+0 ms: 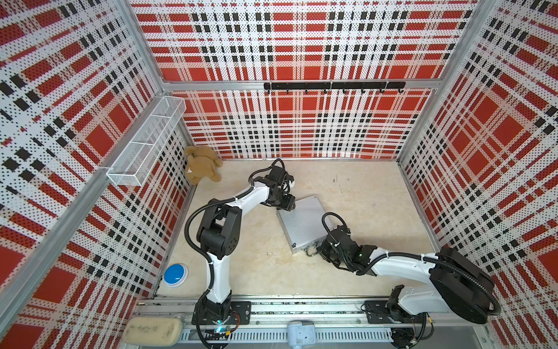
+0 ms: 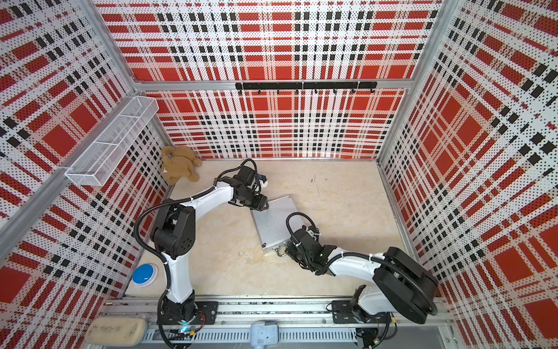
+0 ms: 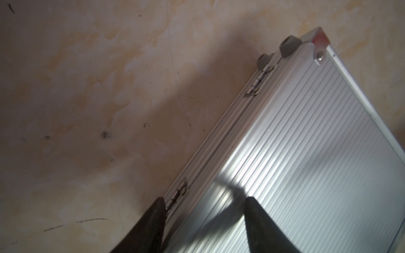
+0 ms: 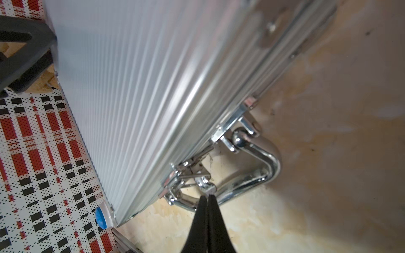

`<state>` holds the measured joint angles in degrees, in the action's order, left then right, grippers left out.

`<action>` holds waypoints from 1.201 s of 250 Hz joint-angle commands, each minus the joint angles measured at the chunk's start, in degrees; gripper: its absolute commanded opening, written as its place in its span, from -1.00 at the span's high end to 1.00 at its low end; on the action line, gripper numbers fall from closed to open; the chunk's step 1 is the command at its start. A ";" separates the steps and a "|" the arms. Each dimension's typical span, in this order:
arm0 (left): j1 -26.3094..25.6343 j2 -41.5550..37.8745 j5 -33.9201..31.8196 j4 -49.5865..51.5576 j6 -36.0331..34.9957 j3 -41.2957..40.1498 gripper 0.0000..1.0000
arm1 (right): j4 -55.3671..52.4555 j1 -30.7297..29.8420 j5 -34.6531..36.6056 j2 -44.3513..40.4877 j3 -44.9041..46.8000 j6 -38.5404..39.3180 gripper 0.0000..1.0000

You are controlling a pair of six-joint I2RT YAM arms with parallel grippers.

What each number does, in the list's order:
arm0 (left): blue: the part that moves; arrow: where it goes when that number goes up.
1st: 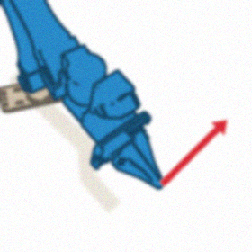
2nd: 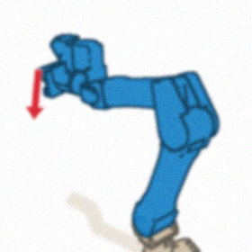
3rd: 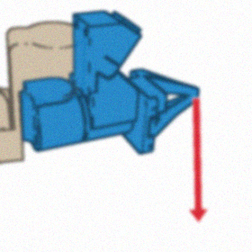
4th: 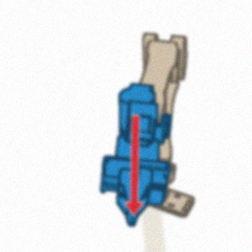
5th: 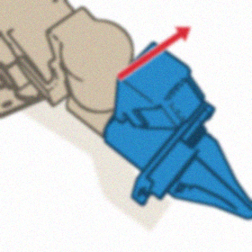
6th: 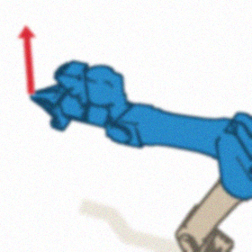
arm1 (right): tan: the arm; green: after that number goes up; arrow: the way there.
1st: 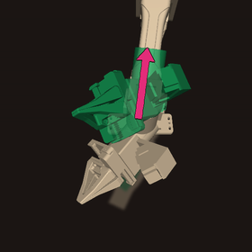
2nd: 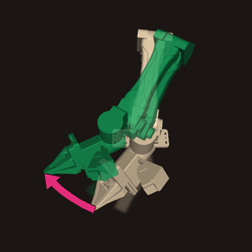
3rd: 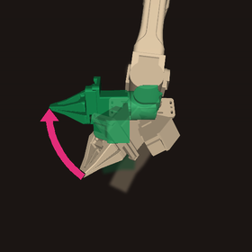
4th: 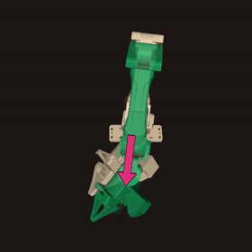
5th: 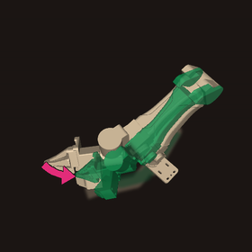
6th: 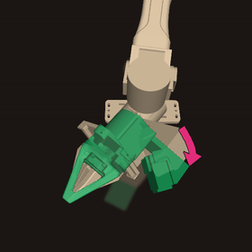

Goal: Close the poker set cases
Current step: Fasten the fastener on the poker set case.

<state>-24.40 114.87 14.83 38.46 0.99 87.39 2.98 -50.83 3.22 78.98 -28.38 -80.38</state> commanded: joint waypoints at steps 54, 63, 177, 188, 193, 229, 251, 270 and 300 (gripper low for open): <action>0.74 0.76 0.20 5.05 -0.31 -2.23 -0.18 | 6.22 0.43 1.91 3.51 0.53 -1.60 0.90; 0.69 0.78 0.33 5.05 -0.34 -2.18 -0.18 | 6.24 0.58 2.01 3.64 0.54 -1.58 0.90; 0.74 0.76 0.79 5.05 -0.38 -2.44 -0.12 | 6.79 1.23 3.19 6.32 0.48 -1.99 0.90; 0.67 0.75 0.74 5.05 -0.37 -2.43 -0.12 | 6.68 1.19 3.10 6.36 0.61 -2.18 0.90; 0.74 0.75 0.78 5.05 -0.42 -2.36 -0.12 | 6.68 1.25 3.09 6.28 0.68 -2.29 0.90; 0.79 0.75 0.60 5.05 -0.57 -2.36 -0.12 | 5.64 1.19 3.23 4.03 1.58 -3.17 0.89; 0.96 0.61 0.47 5.05 -0.50 -2.46 -0.12 | 2.82 1.18 3.96 1.40 1.75 -3.38 0.89; 1.25 0.44 0.38 5.05 -0.52 -2.44 -0.12 | 0.56 1.17 4.57 -0.78 1.85 -3.38 0.88; 1.55 0.27 0.29 5.05 -0.38 -2.62 -0.12 | -0.98 1.50 5.04 -2.43 2.04 -3.23 0.87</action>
<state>-23.35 114.87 16.21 38.35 0.99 86.94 4.25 -49.76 5.74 78.54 -27.07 -82.59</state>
